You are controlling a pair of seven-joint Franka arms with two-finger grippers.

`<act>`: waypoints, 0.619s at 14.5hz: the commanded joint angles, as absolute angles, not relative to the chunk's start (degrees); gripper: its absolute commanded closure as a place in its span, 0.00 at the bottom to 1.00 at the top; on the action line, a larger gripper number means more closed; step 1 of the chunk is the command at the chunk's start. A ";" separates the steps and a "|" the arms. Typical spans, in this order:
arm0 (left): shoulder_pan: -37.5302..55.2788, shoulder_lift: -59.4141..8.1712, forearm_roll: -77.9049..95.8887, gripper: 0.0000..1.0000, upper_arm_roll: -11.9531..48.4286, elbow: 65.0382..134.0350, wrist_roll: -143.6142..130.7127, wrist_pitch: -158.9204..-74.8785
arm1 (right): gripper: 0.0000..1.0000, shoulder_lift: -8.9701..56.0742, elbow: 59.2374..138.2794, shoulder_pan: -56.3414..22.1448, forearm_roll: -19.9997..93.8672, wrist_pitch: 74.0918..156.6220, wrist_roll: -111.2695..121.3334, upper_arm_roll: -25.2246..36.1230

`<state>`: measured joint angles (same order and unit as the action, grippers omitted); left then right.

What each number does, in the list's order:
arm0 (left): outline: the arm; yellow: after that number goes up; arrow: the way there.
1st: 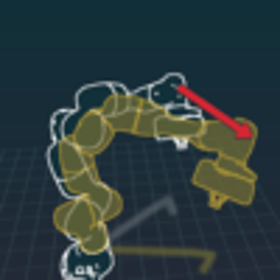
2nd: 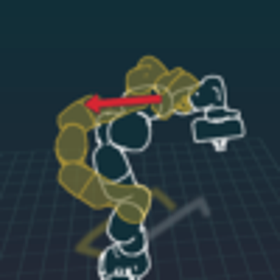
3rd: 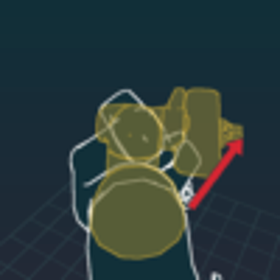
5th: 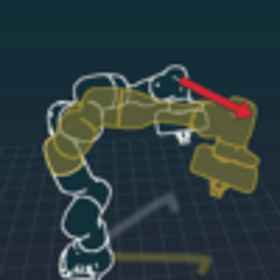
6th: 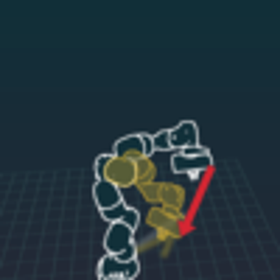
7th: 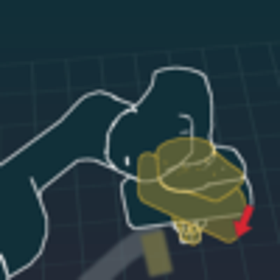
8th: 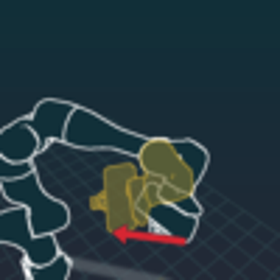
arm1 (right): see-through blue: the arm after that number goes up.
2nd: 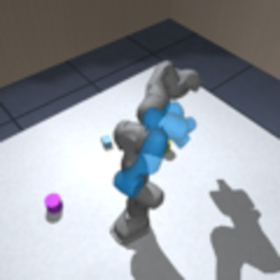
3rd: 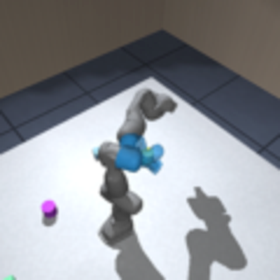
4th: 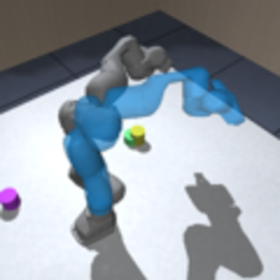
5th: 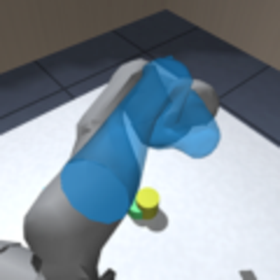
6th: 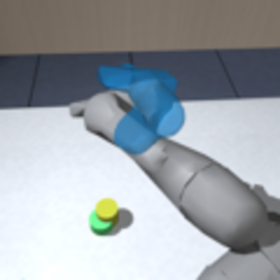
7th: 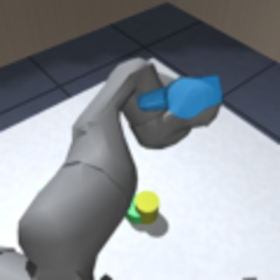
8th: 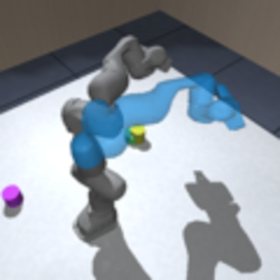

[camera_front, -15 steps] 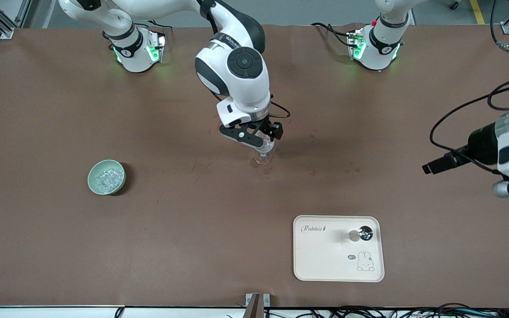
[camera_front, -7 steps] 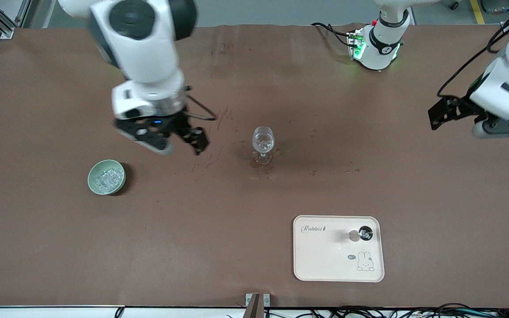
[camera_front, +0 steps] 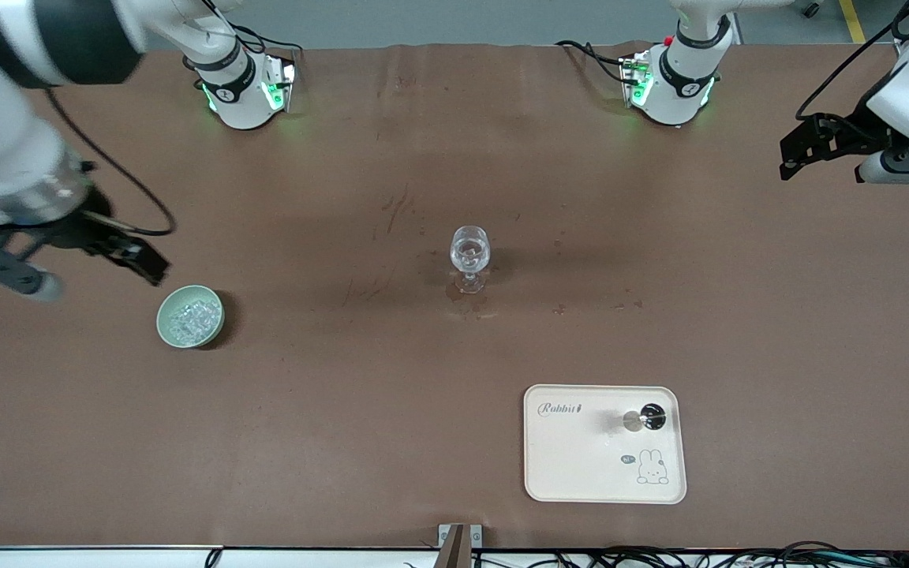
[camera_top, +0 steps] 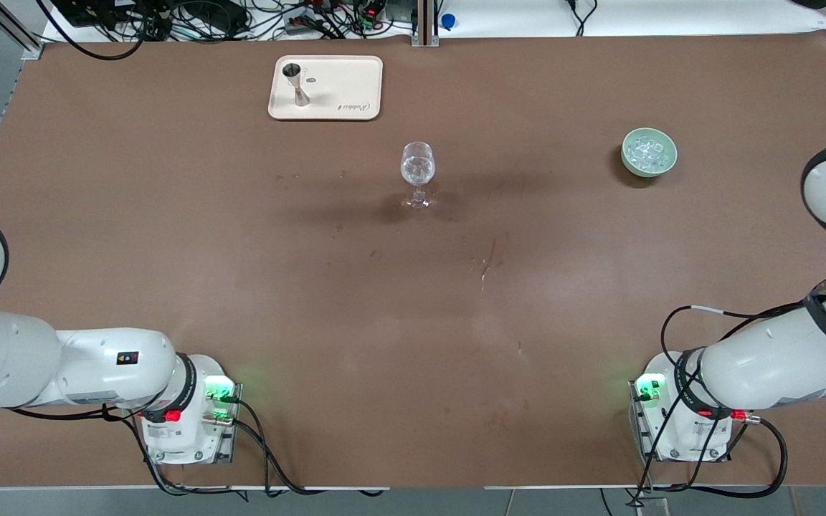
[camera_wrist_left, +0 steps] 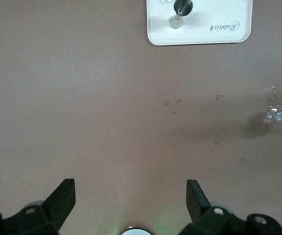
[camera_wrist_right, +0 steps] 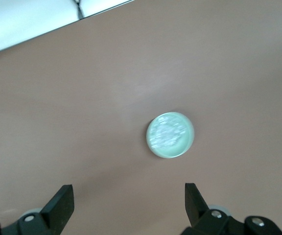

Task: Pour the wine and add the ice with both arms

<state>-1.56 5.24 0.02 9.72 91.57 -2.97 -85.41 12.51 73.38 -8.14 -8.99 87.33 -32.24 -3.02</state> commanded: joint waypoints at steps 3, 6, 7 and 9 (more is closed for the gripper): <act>-1.05 8.26 -2.55 0.00 9.23 94.57 -1.32 -87.36 | 0.00 7.74 77.52 0.44 -5.28 87.10 -16.80 -1.95; -0.53 8.35 -2.64 0.00 9.23 94.40 -2.29 -87.80 | 0.00 3.44 83.83 0.53 -4.23 89.81 -11.35 1.92; -0.53 8.35 -2.64 0.00 9.23 94.31 -2.29 -87.80 | 0.00 3.17 84.20 0.44 -3.35 90.00 -9.77 3.33; -0.53 8.26 -2.64 0.00 9.23 94.05 -2.29 -87.72 | 0.00 3.16 83.94 0.18 -2.90 89.74 -2.94 5.79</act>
